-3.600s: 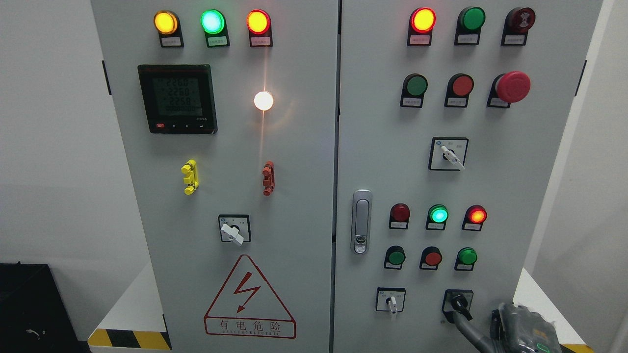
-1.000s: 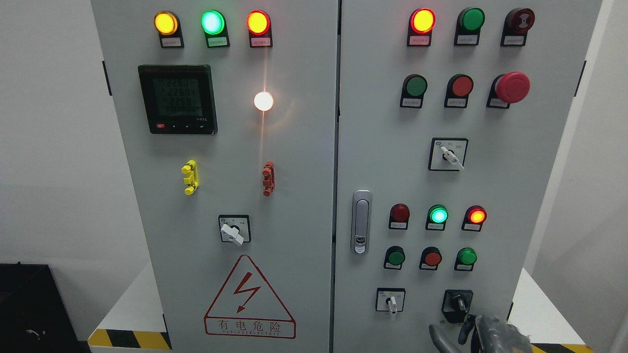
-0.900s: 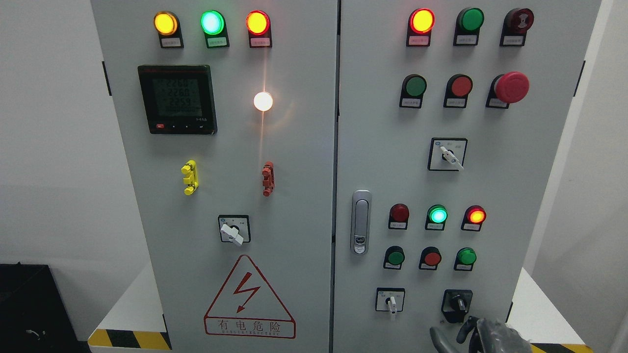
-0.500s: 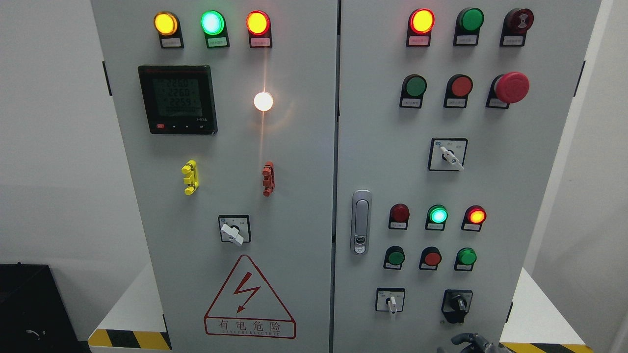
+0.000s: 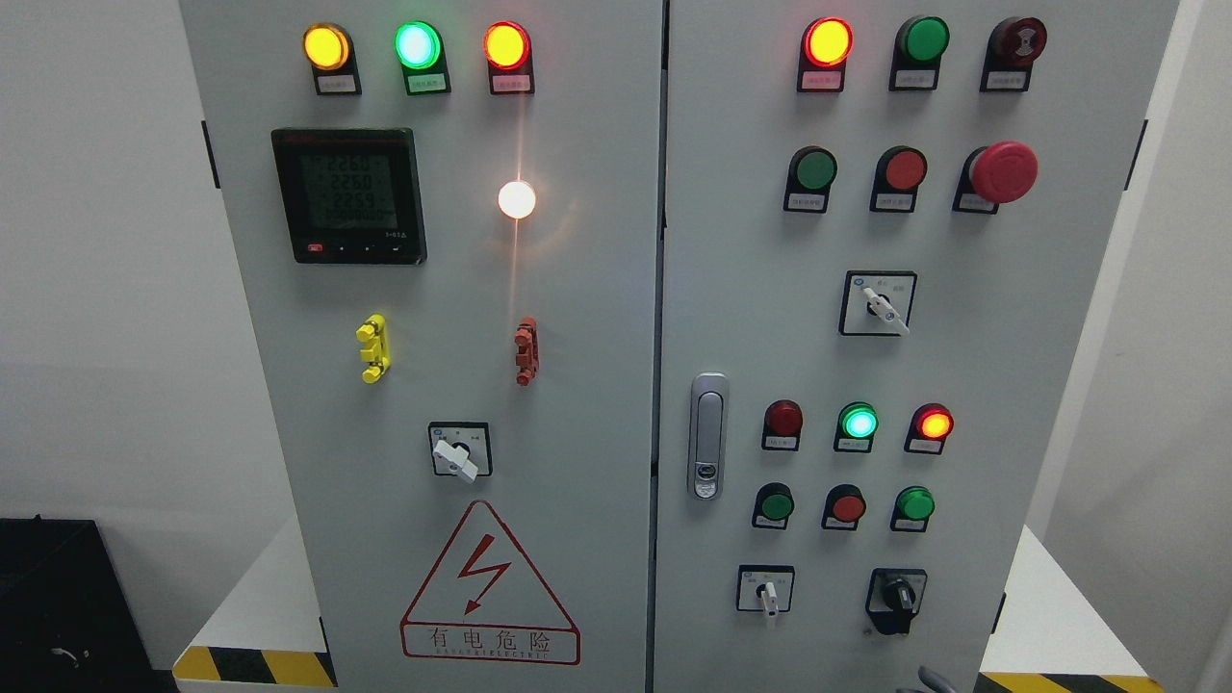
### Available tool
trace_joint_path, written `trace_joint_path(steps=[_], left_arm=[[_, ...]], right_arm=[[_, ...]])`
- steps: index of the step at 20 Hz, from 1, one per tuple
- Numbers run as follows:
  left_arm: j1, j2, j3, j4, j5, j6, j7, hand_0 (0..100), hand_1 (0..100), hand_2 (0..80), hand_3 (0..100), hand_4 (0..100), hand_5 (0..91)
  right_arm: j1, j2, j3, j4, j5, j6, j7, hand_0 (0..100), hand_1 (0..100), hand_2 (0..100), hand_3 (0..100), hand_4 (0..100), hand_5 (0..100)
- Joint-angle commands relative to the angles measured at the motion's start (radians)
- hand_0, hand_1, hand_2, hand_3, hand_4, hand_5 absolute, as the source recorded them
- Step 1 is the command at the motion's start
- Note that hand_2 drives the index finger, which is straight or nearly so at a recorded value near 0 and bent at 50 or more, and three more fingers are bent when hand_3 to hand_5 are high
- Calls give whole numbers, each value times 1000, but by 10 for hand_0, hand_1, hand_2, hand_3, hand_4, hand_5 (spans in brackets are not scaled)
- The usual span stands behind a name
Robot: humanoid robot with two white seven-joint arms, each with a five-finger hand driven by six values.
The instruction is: Flip black knob to close circuit
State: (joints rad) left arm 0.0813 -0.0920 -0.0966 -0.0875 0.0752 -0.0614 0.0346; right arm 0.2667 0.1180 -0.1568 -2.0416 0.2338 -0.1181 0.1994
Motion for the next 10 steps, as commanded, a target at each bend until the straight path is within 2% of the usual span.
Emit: trace_joint_path(steps=[1, 4, 10], left_arm=[[0, 0, 0, 0, 0, 0, 1, 120, 556, 0, 0, 0, 0], [0, 0, 0, 0, 0, 0, 1, 120, 556, 0, 0, 0, 0], [0, 0, 0, 0, 0, 0, 1, 120, 556, 0, 0, 0, 0]], right_arm=[[45, -8, 6, -9, -203, -22, 11, 0, 0, 0, 0, 0, 0], [55, -9, 14, -8, -339, 1, 37, 0, 0, 0, 0, 0, 0], [60, -9, 5, 3, -355, 17, 55, 0, 0, 0, 0, 0, 0]])
